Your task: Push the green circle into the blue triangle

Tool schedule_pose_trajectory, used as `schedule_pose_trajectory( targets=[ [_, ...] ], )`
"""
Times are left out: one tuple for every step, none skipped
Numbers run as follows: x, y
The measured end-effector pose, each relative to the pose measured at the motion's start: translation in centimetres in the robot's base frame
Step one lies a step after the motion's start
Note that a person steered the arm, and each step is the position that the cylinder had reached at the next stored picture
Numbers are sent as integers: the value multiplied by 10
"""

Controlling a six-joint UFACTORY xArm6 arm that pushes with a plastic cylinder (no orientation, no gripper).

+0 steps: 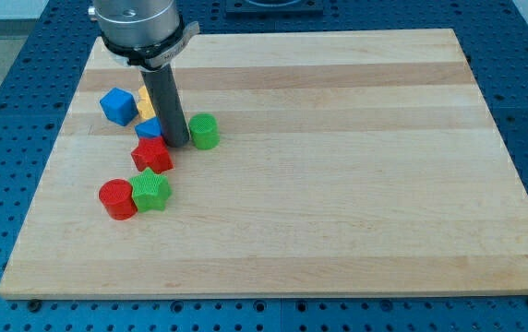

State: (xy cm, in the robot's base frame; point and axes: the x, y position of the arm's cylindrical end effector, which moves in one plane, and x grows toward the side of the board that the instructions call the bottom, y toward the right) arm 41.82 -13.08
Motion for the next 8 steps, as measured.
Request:
schedule_pose_trajectory(
  targets=[
    [7,45],
    [42,93],
    [56,99],
    [36,116],
    [-4,113],
    [-26,111],
    [-26,108],
    [-20,79]
  ],
)
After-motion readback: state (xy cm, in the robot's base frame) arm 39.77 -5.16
